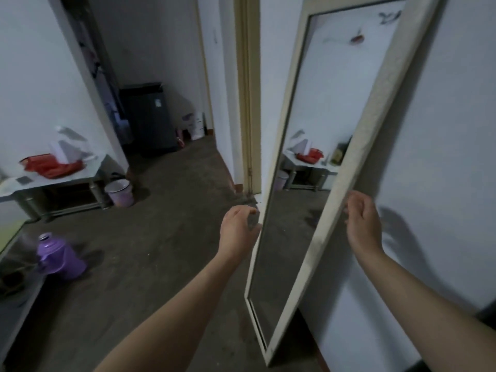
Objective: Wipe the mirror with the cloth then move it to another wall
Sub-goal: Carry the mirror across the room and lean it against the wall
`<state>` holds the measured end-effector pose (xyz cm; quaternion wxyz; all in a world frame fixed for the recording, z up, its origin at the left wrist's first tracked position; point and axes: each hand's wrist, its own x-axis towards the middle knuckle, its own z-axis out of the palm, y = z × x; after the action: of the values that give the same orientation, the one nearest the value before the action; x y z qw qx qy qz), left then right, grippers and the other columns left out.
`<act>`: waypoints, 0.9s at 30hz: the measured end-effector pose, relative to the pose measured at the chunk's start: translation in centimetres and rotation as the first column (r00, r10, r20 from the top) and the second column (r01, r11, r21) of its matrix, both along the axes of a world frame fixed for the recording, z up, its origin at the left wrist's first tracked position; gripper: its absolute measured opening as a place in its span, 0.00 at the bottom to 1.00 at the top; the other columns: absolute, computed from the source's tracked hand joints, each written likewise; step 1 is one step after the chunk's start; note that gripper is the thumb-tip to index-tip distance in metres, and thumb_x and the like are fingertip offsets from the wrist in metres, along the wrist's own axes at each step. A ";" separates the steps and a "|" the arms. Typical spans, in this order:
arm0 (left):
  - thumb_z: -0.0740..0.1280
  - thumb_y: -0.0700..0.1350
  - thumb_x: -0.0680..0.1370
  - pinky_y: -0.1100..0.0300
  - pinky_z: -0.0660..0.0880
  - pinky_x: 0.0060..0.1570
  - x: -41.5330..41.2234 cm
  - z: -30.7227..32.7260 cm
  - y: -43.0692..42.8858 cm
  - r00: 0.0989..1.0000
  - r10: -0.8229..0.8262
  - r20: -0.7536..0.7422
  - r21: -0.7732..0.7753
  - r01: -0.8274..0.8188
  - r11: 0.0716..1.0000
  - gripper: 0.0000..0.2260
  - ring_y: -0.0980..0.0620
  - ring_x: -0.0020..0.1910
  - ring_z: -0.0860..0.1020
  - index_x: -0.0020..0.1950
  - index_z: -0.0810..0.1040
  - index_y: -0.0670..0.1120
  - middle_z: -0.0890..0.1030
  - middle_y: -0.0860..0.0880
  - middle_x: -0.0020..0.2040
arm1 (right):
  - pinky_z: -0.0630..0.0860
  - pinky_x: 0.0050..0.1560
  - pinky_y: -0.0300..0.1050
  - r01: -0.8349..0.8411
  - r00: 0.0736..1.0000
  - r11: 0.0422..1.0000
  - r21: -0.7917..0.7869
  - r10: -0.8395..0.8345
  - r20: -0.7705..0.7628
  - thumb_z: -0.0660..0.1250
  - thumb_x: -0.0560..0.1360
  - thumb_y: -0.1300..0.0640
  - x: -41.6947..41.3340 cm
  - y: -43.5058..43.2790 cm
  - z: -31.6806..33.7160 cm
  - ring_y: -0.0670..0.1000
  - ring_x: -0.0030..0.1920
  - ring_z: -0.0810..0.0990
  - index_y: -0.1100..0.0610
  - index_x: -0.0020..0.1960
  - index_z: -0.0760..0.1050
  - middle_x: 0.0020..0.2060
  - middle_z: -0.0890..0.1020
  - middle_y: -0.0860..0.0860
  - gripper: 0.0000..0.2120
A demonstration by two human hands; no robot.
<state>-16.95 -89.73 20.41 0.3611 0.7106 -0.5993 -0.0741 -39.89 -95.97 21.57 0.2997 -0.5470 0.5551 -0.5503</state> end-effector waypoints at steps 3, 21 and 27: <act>0.73 0.44 0.72 0.58 0.69 0.62 -1.9 1.2 -3.6 0.995 -0.100 -0.019 0.012 0.100 0.995 0.19 0.48 0.61 0.75 0.62 0.77 0.44 0.78 0.46 0.59 | 0.71 0.62 0.58 0.050 0.999 0.999 -0.003 -0.050 0.017 0.56 0.80 0.51 -0.9 -2.1 1.4 0.58 0.60 0.76 0.58 0.66 0.69 0.60 0.77 0.58 0.18; 0.76 0.56 0.63 0.47 0.54 0.76 -14.2 4.8 -12.9 0.931 -0.305 -0.198 0.003 0.312 0.950 0.50 0.49 0.79 0.49 0.78 0.51 0.49 0.52 0.48 0.79 | 0.76 0.52 0.42 -0.496 0.806 0.863 0.092 0.419 0.418 0.47 0.76 0.35 -4.1 -9.2 7.2 0.43 0.47 0.83 0.57 0.59 0.76 0.44 0.85 0.47 0.31; 0.77 0.48 0.67 0.57 0.47 0.75 -15.0 4.6 -12.3 0.942 -0.237 -0.237 -0.098 0.220 0.971 0.52 0.52 0.78 0.43 0.79 0.43 0.45 0.47 0.47 0.80 | 0.74 0.61 0.51 -0.632 0.729 0.765 0.123 0.532 0.430 0.48 0.71 0.30 -3.9 -9.3 8.1 0.52 0.59 0.79 0.55 0.61 0.75 0.57 0.81 0.55 0.36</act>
<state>-31.93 -102.06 25.06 0.4464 0.6083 -0.6304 -0.1822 -43.77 -105.23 29.65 0.6265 -0.5357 0.3539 -0.4418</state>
